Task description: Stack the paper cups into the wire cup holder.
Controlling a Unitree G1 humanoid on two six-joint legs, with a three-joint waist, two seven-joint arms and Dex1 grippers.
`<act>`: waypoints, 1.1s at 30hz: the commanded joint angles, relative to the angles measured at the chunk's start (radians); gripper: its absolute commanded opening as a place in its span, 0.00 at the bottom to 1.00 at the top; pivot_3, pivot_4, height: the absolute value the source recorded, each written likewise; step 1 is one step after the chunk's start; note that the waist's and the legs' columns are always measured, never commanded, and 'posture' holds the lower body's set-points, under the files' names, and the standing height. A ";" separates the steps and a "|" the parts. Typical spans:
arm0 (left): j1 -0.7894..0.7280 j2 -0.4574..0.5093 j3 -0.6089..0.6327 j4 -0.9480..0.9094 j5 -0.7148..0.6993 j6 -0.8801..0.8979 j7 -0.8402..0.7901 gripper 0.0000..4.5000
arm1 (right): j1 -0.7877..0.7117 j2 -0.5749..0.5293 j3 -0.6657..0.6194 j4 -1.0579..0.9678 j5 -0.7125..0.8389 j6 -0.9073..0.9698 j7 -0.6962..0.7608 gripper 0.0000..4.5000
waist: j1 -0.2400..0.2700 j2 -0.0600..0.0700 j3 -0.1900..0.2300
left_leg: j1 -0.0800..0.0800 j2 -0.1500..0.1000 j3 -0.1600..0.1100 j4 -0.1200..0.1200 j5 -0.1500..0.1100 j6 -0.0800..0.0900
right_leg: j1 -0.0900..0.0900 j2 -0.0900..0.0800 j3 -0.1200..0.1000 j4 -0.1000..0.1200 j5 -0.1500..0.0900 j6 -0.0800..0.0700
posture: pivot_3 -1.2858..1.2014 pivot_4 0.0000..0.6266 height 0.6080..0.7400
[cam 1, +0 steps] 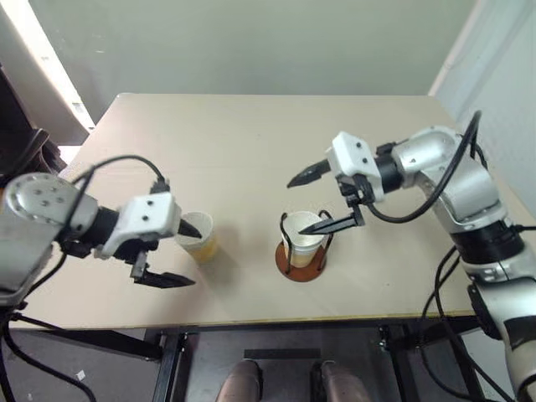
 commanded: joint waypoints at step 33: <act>-0.219 -0.209 -0.215 0.281 0.388 -0.219 -0.013 0.48 | 0.119 -0.090 -0.144 -0.235 0.107 0.192 -0.128 1.00 | -0.002 -0.001 -0.001 | 0.001 0.005 -0.001 0.003 0.001 -0.002 | 0.000 0.006 0.000 0.004 0.001 0.002 | 0.52 0.24 1.00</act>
